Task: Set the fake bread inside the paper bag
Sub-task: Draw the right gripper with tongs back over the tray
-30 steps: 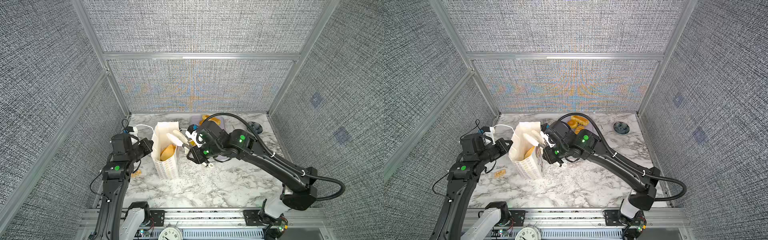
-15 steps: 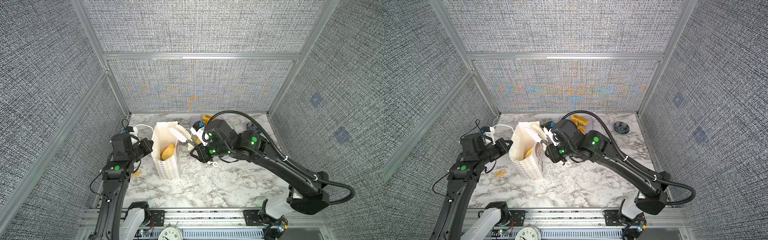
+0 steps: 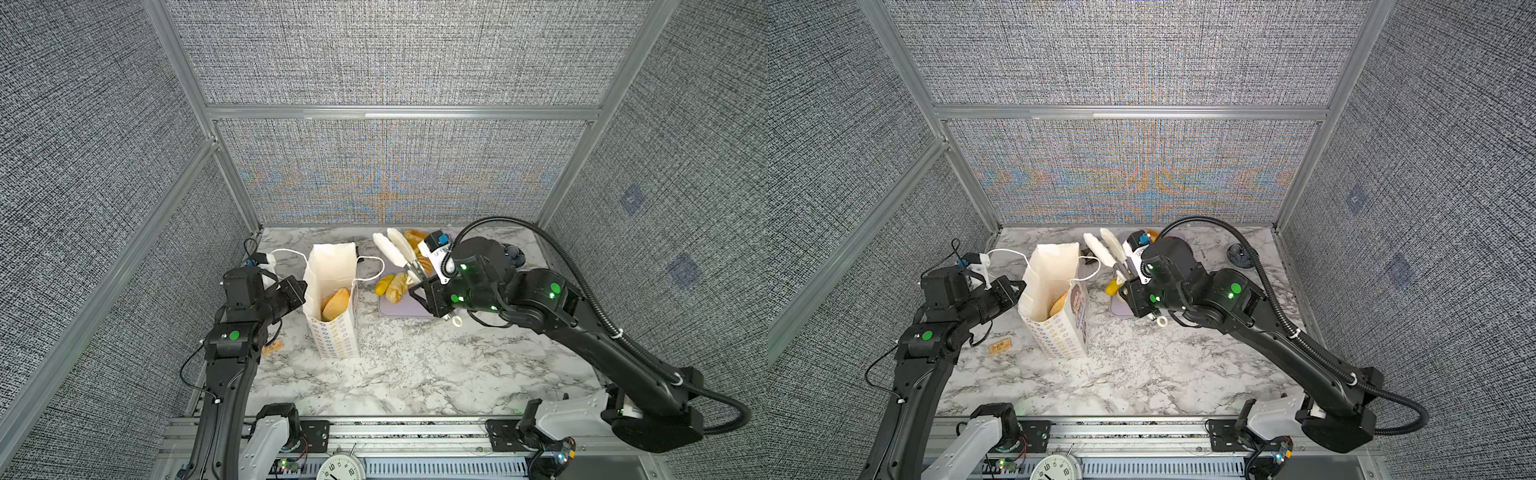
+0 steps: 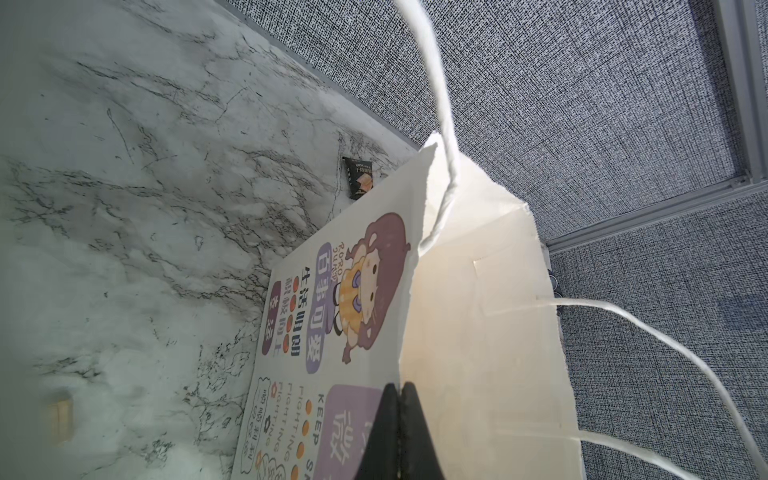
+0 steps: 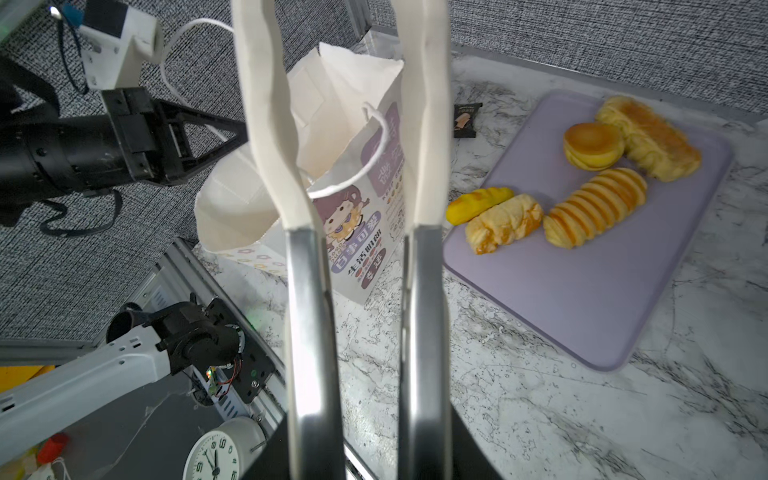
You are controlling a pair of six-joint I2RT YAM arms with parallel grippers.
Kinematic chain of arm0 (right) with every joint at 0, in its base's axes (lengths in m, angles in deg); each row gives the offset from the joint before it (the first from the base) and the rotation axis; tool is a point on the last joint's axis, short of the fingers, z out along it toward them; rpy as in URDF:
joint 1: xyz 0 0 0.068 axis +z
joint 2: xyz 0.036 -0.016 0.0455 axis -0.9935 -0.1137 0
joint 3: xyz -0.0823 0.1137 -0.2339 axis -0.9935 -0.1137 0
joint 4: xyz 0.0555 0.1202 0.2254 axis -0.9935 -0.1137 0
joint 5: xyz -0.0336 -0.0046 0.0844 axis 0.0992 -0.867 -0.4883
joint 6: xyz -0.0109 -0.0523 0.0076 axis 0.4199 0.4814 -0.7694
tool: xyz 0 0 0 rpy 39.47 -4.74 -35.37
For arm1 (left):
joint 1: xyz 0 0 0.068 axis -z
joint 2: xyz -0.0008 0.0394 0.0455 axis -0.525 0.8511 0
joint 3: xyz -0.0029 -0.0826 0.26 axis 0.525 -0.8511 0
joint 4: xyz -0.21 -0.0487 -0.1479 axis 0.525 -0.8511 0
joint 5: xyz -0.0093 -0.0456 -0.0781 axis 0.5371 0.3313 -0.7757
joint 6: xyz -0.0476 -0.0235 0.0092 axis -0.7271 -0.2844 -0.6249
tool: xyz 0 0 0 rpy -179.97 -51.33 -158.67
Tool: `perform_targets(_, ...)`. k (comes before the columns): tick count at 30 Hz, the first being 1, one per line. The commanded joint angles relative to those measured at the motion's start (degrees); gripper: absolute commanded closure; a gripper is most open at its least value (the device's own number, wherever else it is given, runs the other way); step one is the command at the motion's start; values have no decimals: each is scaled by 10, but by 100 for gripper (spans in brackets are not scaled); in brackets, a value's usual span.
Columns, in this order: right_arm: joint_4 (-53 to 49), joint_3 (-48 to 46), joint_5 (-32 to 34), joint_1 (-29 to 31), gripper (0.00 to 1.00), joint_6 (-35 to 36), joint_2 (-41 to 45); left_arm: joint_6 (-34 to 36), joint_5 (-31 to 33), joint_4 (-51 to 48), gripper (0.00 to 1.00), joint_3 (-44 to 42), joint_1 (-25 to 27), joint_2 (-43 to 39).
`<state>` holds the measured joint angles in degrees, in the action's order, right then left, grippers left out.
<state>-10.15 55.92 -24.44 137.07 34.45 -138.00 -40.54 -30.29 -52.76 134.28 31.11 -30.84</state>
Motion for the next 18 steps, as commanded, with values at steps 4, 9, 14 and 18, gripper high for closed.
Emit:
perform_targets(4,27,-52,-40,-72,63,-23,39,5,0,5,100,2,-1,-4)
perform_targets(9,43,-124,-107,-152,62,-48,65,6,1,1,100,4,-1,-6)
perform_targets(14,67,-190,-173,-212,62,-65,72,6,0,2,100,2,0,-7)
perform_targets(18,90,-242,-228,-254,62,-78,63,6,0,3,100,2,-1,-5)
